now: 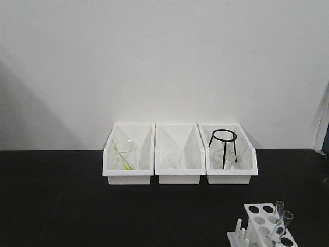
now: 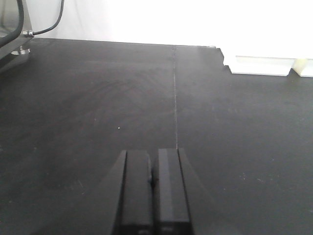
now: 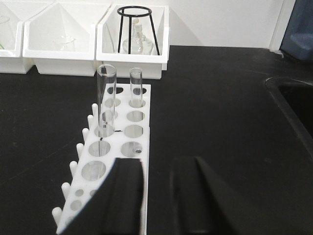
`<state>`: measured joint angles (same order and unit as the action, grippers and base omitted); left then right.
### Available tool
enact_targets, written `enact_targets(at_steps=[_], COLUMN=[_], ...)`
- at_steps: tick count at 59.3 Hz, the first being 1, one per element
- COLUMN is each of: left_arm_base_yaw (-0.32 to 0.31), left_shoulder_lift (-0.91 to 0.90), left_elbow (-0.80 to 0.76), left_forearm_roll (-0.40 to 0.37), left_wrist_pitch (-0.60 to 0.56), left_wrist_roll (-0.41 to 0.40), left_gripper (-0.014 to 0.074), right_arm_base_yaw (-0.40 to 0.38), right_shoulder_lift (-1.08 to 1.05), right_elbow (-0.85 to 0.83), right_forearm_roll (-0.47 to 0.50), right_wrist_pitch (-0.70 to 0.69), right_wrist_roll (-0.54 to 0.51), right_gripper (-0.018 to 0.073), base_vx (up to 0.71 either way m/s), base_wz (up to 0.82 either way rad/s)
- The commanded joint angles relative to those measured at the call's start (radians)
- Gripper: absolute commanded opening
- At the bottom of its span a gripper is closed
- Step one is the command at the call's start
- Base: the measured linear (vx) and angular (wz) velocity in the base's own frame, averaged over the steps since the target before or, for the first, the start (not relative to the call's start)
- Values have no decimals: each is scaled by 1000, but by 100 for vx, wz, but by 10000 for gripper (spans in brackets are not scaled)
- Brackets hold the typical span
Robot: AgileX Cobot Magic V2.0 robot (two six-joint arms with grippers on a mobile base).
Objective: Flip and reinsert test tube from rack
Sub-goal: 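Lower the open right gripper around a clear test tube in the rack, then close the right gripper on the test tube and lift it out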
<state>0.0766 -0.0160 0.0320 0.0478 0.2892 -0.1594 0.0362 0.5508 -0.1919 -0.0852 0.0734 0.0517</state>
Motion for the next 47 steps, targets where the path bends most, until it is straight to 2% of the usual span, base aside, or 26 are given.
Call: enact_targets(at_steps=[1, 8, 13, 22, 30, 36, 47], left_arm_base_yaw=[-7, -7, -7, -7, -7, -7, -7], left_shoulder_lift=[-11, -11, -11, -11, -11, -11, -11], left_elbow=[0, 0, 0, 0, 0, 0, 0], left_forearm_roll=[-4, -4, -4, -4, -4, -4, -4], left_wrist_pitch=[-86, -86, -86, -86, -86, -86, -86], left_wrist_roll=[0, 0, 0, 0, 0, 0, 0], left_gripper=[-6, -6, -6, -6, -6, -6, -6], right_arm_base_yaw=[-4, -4, -4, -4, -4, -4, -4], right_shoulder_lift=[55, 149, 222, 373, 499, 602, 794], right_elbow=[-36, -35, -35, -35, -35, -35, -35], right_forearm_roll=[-4, -12, -23, -51, -169, -226, -205], right_wrist_pitch=[-147, -253, -341, -483, -664, -796, -1038], right_wrist_roll=[0, -1, 0, 32, 136, 173, 151], right_gripper=[434, 548, 580, 582, 574, 560, 547], base_vx=[0, 0, 0, 0, 0, 0, 0], base_wz=[0, 0, 0, 0, 0, 0, 0])
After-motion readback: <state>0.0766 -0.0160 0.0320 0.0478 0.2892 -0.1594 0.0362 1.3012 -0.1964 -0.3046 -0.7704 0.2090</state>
